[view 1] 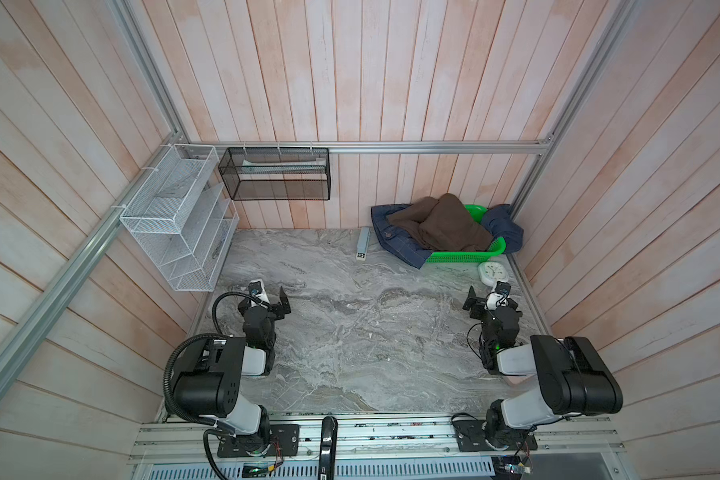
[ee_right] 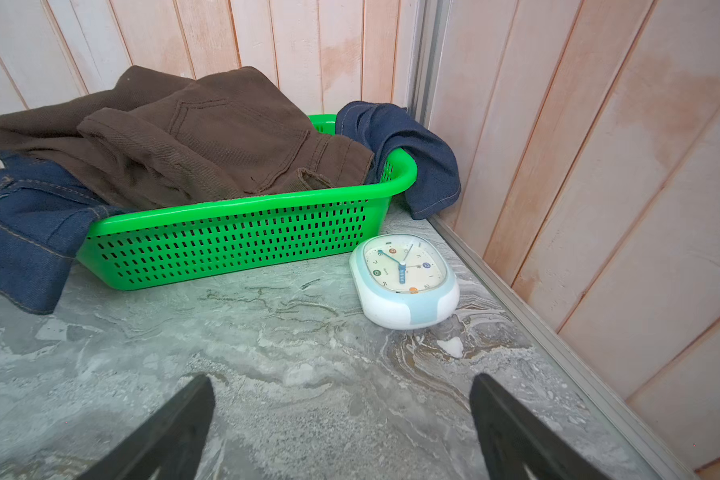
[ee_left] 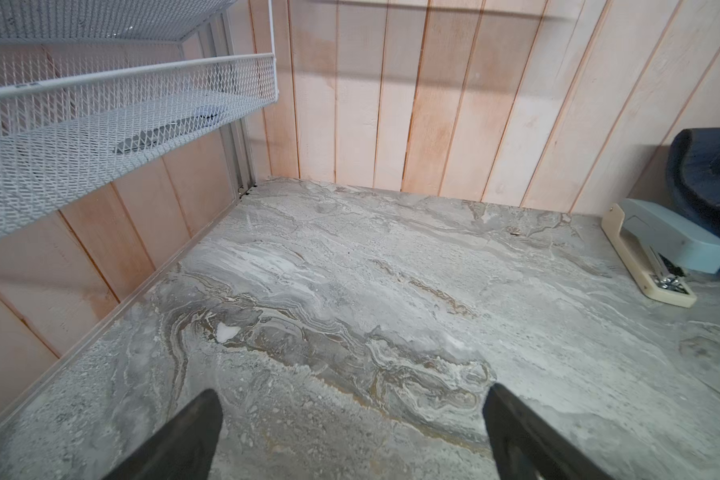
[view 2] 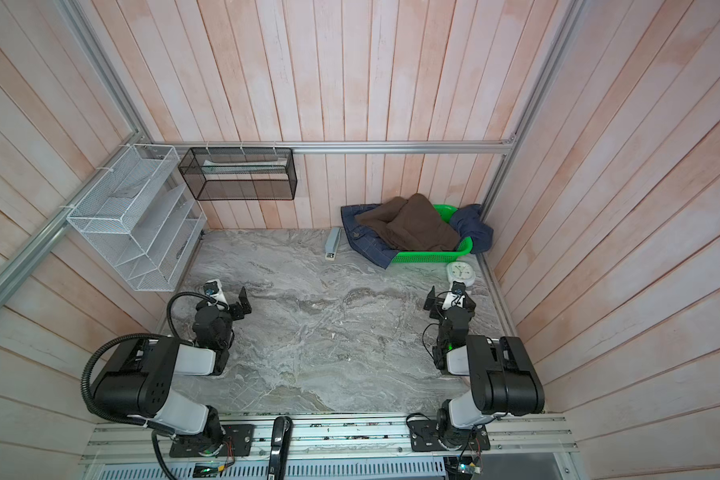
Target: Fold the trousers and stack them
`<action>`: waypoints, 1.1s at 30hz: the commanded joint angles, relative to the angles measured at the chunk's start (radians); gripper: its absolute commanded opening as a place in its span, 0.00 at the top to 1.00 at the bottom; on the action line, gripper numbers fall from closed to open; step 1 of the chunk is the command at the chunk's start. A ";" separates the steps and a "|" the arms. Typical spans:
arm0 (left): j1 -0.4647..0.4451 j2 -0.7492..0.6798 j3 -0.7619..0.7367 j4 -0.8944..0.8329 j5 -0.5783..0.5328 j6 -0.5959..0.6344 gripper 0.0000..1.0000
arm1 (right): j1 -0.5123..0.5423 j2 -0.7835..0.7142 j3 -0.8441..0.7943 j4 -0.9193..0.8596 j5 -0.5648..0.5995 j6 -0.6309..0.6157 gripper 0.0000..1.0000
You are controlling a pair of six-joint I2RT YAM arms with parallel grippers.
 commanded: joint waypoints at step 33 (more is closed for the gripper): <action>-0.041 -0.128 0.063 -0.159 -0.091 0.037 0.07 | 0.014 -0.155 0.087 -0.213 0.037 -0.009 0.10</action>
